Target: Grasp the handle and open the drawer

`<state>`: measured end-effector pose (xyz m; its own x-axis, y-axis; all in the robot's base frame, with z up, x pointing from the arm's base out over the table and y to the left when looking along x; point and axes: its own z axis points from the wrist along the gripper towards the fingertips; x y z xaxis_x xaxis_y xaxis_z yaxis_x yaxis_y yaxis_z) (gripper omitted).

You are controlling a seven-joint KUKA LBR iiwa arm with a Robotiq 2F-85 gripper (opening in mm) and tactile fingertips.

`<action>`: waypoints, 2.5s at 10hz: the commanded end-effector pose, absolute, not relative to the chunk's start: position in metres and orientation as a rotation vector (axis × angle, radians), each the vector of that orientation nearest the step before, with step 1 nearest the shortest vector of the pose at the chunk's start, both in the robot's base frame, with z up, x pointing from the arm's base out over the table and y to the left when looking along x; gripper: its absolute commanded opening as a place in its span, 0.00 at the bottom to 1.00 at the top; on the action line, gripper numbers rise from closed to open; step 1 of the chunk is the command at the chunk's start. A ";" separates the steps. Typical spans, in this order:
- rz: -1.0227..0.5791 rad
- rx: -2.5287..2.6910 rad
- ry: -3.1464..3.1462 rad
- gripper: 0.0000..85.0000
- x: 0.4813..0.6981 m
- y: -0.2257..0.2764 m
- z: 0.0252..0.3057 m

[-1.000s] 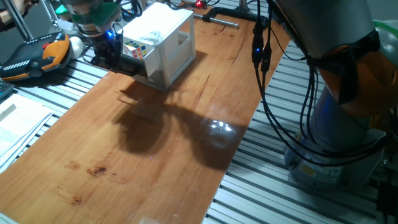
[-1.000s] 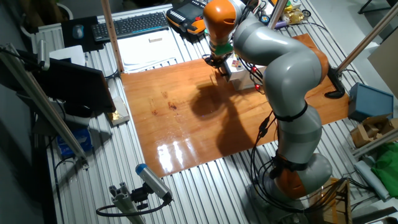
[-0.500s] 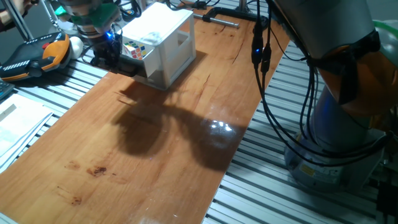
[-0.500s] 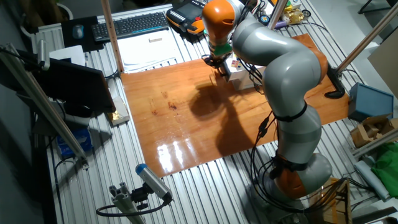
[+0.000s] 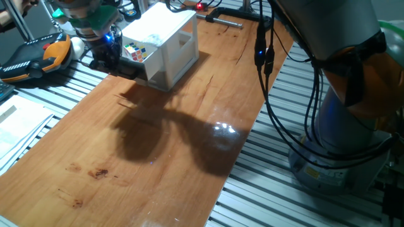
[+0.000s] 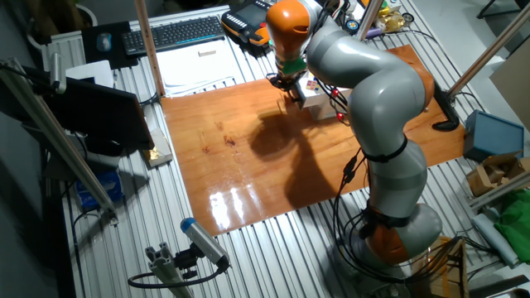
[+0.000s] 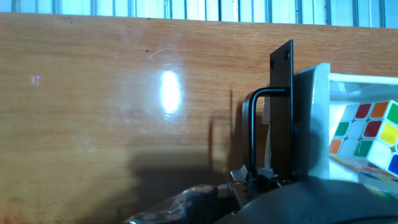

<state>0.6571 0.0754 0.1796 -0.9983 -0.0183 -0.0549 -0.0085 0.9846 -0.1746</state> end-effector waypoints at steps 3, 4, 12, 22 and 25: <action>-0.274 -0.013 3.072 0.01 0.657 0.081 0.179; -0.279 -0.013 3.072 0.01 0.657 0.083 0.180; -0.283 -0.008 3.073 0.01 0.655 0.097 0.180; -0.302 -0.001 3.072 0.01 0.653 0.106 0.179; -0.307 0.006 3.071 0.01 0.652 0.111 0.178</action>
